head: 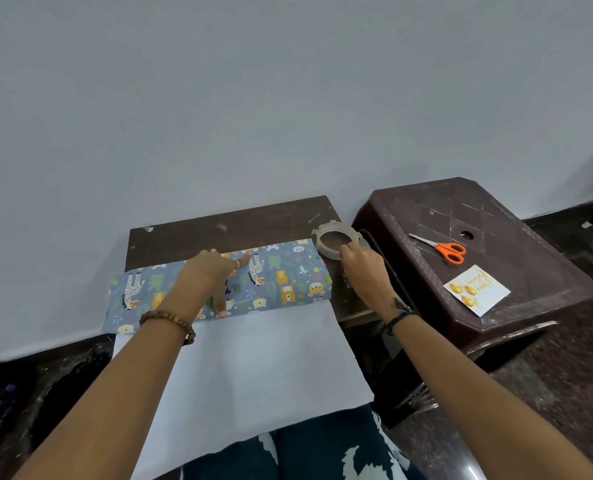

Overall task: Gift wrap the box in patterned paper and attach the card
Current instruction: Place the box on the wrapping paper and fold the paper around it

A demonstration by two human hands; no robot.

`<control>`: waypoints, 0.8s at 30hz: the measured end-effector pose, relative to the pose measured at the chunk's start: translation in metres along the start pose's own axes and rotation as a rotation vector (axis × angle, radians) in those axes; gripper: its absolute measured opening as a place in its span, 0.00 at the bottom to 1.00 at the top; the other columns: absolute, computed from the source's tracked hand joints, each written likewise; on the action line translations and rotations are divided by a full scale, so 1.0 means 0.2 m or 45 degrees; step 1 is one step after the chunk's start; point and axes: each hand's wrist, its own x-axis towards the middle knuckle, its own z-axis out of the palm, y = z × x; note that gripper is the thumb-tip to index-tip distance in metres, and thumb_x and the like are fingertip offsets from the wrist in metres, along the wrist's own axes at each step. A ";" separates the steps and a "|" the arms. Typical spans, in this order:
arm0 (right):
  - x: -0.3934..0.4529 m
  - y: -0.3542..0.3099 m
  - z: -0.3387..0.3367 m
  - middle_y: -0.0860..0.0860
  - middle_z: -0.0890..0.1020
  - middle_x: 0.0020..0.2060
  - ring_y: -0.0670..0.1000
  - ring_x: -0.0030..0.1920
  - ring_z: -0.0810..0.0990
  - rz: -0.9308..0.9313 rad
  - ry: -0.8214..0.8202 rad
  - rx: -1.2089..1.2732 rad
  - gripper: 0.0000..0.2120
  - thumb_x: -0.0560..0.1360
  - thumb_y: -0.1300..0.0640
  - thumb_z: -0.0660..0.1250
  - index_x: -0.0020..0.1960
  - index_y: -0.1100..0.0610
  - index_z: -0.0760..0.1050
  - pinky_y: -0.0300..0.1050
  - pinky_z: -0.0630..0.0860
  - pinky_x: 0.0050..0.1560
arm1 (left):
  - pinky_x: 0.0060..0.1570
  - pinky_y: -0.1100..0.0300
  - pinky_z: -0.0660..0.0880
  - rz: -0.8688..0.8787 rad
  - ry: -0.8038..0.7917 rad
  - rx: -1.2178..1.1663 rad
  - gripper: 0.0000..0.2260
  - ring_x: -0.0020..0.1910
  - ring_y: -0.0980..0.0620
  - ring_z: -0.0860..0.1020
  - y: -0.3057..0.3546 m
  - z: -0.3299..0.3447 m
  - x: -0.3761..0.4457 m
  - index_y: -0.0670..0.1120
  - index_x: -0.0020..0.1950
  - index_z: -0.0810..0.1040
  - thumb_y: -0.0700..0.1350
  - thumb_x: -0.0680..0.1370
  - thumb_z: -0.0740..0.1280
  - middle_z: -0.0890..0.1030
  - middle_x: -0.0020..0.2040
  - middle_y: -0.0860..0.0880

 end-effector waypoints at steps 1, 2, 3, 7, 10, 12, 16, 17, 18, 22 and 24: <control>0.00 -0.01 -0.01 0.58 0.81 0.36 0.57 0.35 0.80 0.004 -0.050 -0.015 0.03 0.71 0.69 0.67 0.41 0.63 0.75 0.44 0.71 0.30 | 0.62 0.50 0.71 0.001 0.001 -0.002 0.53 0.68 0.39 0.66 0.00 0.00 0.00 0.60 0.75 0.41 0.53 0.65 0.77 0.61 0.72 0.37; 0.01 -0.02 -0.02 0.58 0.81 0.41 0.57 0.40 0.80 0.036 -0.116 -0.048 0.03 0.76 0.67 0.61 0.47 0.63 0.73 0.44 0.70 0.33 | 0.63 0.50 0.70 0.003 -0.001 0.001 0.53 0.68 0.39 0.66 0.00 0.00 0.00 0.60 0.75 0.41 0.53 0.65 0.78 0.60 0.72 0.37; 0.00 -0.02 -0.03 0.57 0.81 0.45 0.56 0.43 0.80 0.050 -0.140 -0.079 0.06 0.79 0.64 0.56 0.51 0.62 0.72 0.43 0.68 0.35 | 0.63 0.50 0.70 0.005 -0.002 0.001 0.53 0.69 0.38 0.65 0.00 0.00 0.00 0.60 0.75 0.40 0.53 0.65 0.77 0.59 0.73 0.36; -0.02 -0.05 -0.10 0.54 0.81 0.45 0.54 0.42 0.80 0.252 0.006 0.116 0.09 0.81 0.60 0.55 0.53 0.61 0.73 0.41 0.67 0.35 | 0.64 0.49 0.69 0.023 0.025 -0.010 0.53 0.69 0.38 0.65 -0.01 0.03 0.00 0.58 0.76 0.40 0.54 0.65 0.77 0.58 0.73 0.36; -0.02 -0.15 -0.14 0.50 0.80 0.43 0.51 0.43 0.79 0.337 0.124 0.594 0.07 0.78 0.59 0.61 0.48 0.59 0.76 0.42 0.71 0.37 | 0.64 0.50 0.69 0.075 0.129 -0.030 0.47 0.68 0.39 0.66 -0.03 0.08 -0.04 0.55 0.76 0.44 0.55 0.69 0.73 0.57 0.73 0.38; -0.03 -0.27 -0.17 0.48 0.79 0.44 0.47 0.45 0.77 0.277 0.135 0.975 0.03 0.75 0.60 0.65 0.45 0.58 0.77 0.41 0.73 0.44 | 0.58 0.53 0.72 0.098 0.285 -0.108 0.40 0.61 0.41 0.72 -0.05 0.15 -0.09 0.53 0.76 0.51 0.54 0.71 0.71 0.61 0.70 0.42; -0.09 -0.54 -0.20 0.51 0.79 0.43 0.44 0.43 0.75 0.064 0.042 1.233 0.01 0.71 0.63 0.70 0.42 0.58 0.79 0.33 0.68 0.46 | 0.48 0.57 0.73 0.141 0.614 -0.309 0.29 0.51 0.44 0.77 -0.08 0.28 -0.18 0.51 0.72 0.64 0.54 0.73 0.68 0.68 0.64 0.45; -0.11 -0.59 -0.19 0.52 0.79 0.43 0.46 0.43 0.75 0.032 -0.009 1.218 0.01 0.72 0.63 0.70 0.42 0.59 0.79 0.31 0.67 0.44 | 0.47 0.57 0.73 0.154 0.663 -0.340 0.27 0.52 0.44 0.77 -0.09 0.30 -0.19 0.50 0.71 0.66 0.54 0.74 0.67 0.69 0.64 0.46; -0.12 -0.64 -0.16 0.53 0.80 0.43 0.48 0.44 0.76 0.003 -0.049 1.185 0.00 0.72 0.63 0.69 0.43 0.60 0.79 0.31 0.67 0.43 | 0.48 0.57 0.73 0.162 0.696 -0.378 0.27 0.54 0.44 0.76 -0.09 0.32 -0.20 0.50 0.71 0.66 0.54 0.74 0.67 0.70 0.65 0.46; -0.19 -0.74 -0.05 0.52 0.82 0.42 0.48 0.42 0.78 -0.082 -0.036 1.124 0.02 0.73 0.62 0.69 0.45 0.59 0.80 0.33 0.71 0.44 | 0.51 0.55 0.73 0.183 0.777 -0.495 0.25 0.59 0.44 0.75 -0.10 0.36 -0.20 0.47 0.70 0.69 0.53 0.75 0.66 0.72 0.66 0.46; -0.21 -0.76 0.00 0.50 0.82 0.40 0.46 0.40 0.77 -0.082 0.021 1.075 0.02 0.73 0.61 0.69 0.44 0.57 0.80 0.28 0.68 0.41 | 0.53 0.56 0.72 0.175 0.792 -0.496 0.25 0.60 0.46 0.75 -0.11 0.37 -0.19 0.48 0.71 0.68 0.55 0.76 0.66 0.72 0.66 0.48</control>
